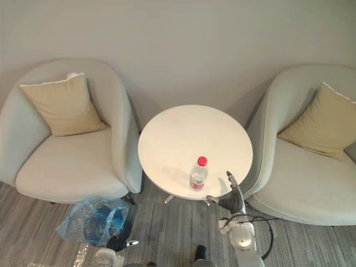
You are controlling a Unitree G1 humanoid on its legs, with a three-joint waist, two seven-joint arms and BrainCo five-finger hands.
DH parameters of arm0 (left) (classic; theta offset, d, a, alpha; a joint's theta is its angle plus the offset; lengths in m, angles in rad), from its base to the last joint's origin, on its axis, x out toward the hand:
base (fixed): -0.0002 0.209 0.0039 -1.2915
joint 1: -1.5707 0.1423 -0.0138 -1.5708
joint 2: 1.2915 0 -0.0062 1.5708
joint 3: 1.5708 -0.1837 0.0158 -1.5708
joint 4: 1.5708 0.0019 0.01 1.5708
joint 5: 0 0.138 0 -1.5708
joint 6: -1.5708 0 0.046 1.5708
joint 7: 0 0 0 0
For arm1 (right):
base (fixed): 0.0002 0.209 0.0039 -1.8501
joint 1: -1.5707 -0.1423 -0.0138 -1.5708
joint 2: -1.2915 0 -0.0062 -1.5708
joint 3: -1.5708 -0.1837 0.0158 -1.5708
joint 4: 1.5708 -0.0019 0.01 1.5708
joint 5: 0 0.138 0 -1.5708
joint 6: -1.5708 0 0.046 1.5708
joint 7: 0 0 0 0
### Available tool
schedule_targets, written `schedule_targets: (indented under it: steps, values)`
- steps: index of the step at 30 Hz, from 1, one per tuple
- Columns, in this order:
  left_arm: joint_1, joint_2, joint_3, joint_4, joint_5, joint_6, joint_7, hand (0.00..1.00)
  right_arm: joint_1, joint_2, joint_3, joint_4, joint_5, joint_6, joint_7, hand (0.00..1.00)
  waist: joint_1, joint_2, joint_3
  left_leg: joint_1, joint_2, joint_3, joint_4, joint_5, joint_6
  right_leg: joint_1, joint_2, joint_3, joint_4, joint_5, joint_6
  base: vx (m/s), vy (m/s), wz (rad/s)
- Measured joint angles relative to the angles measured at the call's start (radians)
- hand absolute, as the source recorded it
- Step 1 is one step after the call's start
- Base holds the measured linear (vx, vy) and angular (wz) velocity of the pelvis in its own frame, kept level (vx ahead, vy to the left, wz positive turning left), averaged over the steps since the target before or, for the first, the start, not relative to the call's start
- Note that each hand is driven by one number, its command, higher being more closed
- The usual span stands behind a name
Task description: Gather rubbish on tea table into small bin, then transfer packed bag to large trash can.
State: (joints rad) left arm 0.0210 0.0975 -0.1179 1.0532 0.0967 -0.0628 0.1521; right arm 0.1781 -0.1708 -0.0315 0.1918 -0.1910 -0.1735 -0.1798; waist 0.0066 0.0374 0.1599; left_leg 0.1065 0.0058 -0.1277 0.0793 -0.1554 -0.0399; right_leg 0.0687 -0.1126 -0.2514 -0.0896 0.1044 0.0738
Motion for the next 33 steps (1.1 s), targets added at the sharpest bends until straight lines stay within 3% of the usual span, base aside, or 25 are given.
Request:
schedule_targets:
  steps: [12, 21, 22, 33]
  values:
    - [-0.011, -0.003, -0.010, -0.025, -0.002, -0.005, 0.000, 0.00, -0.101, 0.015, -0.004, 0.105, 0.080, 0.012, -0.036, 0.00, 0.008, 0.017, 0.046, -0.034, 0.001, -0.058, -0.005, 0.012, -0.007, -0.006, -0.001, -0.057, 0.000, -0.013, -0.001, -0.01, -0.009, 0.15]
    - [-0.022, -0.007, -0.033, -0.064, -0.020, -0.019, 0.003, 0.00, -0.229, 0.012, -0.002, 0.162, 0.086, 0.019, -0.066, 0.00, 0.042, 0.042, 0.095, -0.079, -0.001, -0.094, -0.001, 0.025, -0.013, -0.036, -0.002, -0.092, 0.001, -0.014, -0.004, -0.01, -0.007, 0.13]
    - [-0.030, -0.008, -0.037, -0.065, -0.021, -0.019, 0.003, 0.00, -0.256, 0.012, 0.002, 0.180, 0.104, 0.019, -0.068, 1.00, 0.046, 0.045, 0.104, -0.091, -0.003, -0.104, 0.005, 0.025, -0.013, -0.036, -0.002, -0.100, 0.001, -0.014, -0.005, -0.02, -0.009, 0.16]
    - [-0.052, -0.013, -0.038, -0.072, -0.023, -0.020, 0.020, 0.00, -0.359, 0.009, 0.047, 0.184, 0.124, 0.026, -0.076, 1.00, 0.062, 0.056, 0.141, -0.138, -0.008, -0.126, 0.012, 0.032, -0.016, -0.068, -0.007, -0.119, 0.001, -0.014, -0.006, -0.01, 0.002, 0.09]
